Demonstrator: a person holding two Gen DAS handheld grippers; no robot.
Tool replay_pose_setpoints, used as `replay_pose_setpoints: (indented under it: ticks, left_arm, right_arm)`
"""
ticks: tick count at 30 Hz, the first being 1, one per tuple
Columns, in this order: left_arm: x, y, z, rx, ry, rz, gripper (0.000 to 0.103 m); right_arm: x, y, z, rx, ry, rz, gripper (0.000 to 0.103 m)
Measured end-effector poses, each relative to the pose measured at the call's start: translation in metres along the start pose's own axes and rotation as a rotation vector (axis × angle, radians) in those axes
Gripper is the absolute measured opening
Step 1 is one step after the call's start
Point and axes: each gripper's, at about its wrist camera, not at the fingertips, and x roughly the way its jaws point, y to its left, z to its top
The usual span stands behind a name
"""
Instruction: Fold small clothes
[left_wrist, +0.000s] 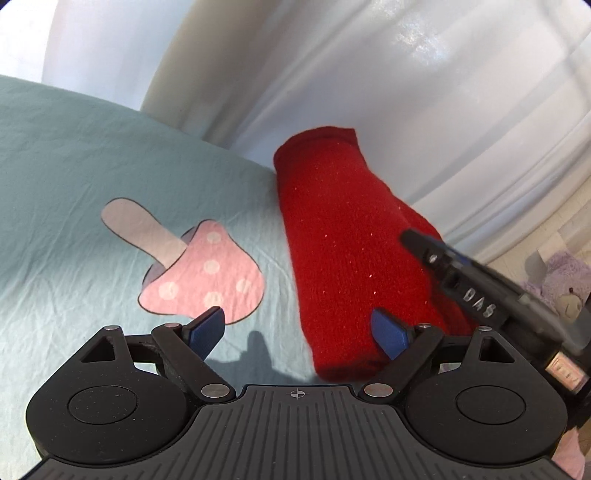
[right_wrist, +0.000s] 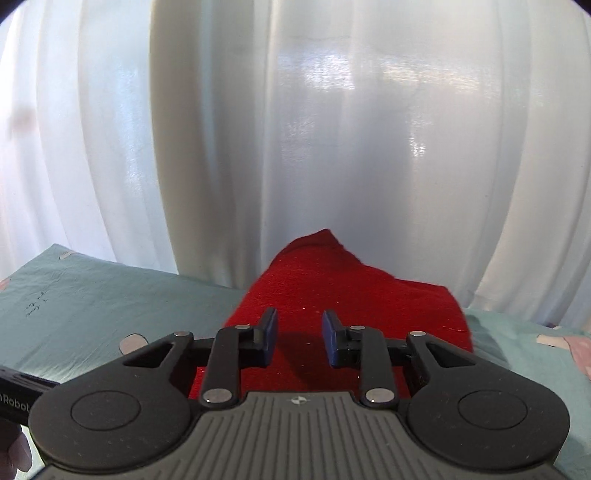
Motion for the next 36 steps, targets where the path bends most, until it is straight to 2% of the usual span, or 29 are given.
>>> replay_pose_setpoints:
  ticks: [3,5,7,10,11,13,14,15,17,19,22,25,29,32,33,36]
  left_arm:
    - [0.002,0.000,0.007,0.021,-0.011,0.000,0.091]
    - [0.008,0.002,0.011,0.016,-0.005,-0.012,0.091]
    - [0.019,0.005,0.017,-0.024,0.022,-0.037,0.093]
    - [0.037,0.010,0.029,-0.083,0.071,-0.112,0.094]
    - [0.043,0.012,0.033,-0.085,0.087,-0.144,0.095]
    - [0.050,0.011,0.041,-0.079,0.095,-0.180,0.095]
    - [0.053,0.011,0.045,-0.073,0.085,-0.194,0.096]
    - [0.058,0.011,0.049,-0.063,0.080,-0.214,0.096]
    - [0.073,0.015,0.056,-0.078,0.108,-0.240,0.096]
    - [0.089,0.021,0.061,-0.125,0.154,-0.292,0.096]
    - [0.110,0.031,0.065,-0.197,0.193,-0.347,0.096]
    - [0.123,0.031,0.069,-0.223,0.208,-0.381,0.094]
    - [0.137,0.032,0.075,-0.237,0.229,-0.391,0.093]
    - [0.145,0.037,0.078,-0.255,0.238,-0.411,0.090]
    - [0.145,0.039,0.078,-0.247,0.234,-0.413,0.089]
    - [0.150,0.038,0.077,-0.246,0.226,-0.420,0.088]
  right_arm:
    - [0.014,0.009,-0.022,-0.052,0.054,-0.068,0.024]
    - [0.019,0.001,-0.041,-0.048,0.048,-0.111,0.024]
    - [0.020,-0.011,-0.045,-0.020,0.036,-0.083,0.023]
    - [0.020,-0.012,-0.038,-0.046,0.066,-0.064,0.023]
    - [0.014,-0.012,-0.033,-0.048,0.069,-0.048,0.026]
    - [-0.001,-0.022,-0.022,-0.004,0.056,-0.010,0.043]
    - [-0.012,-0.033,-0.016,0.049,0.035,0.005,0.059]
    - [-0.020,-0.046,-0.012,0.101,0.014,0.012,0.068]
    - [-0.026,-0.078,-0.005,0.202,0.010,-0.002,0.072]
    - [-0.016,-0.117,-0.006,0.297,0.085,0.005,0.075]
    - [0.012,-0.172,-0.022,0.474,0.235,0.076,0.076]
    - [0.038,-0.209,-0.044,0.667,0.306,0.235,0.081]
    - [0.062,-0.219,-0.055,0.762,0.345,0.372,0.082]
    - [0.083,-0.220,-0.061,0.815,0.364,0.436,0.081]
    - [0.088,-0.220,-0.062,0.834,0.364,0.454,0.076]
    - [0.100,-0.219,-0.069,0.874,0.358,0.499,0.072]
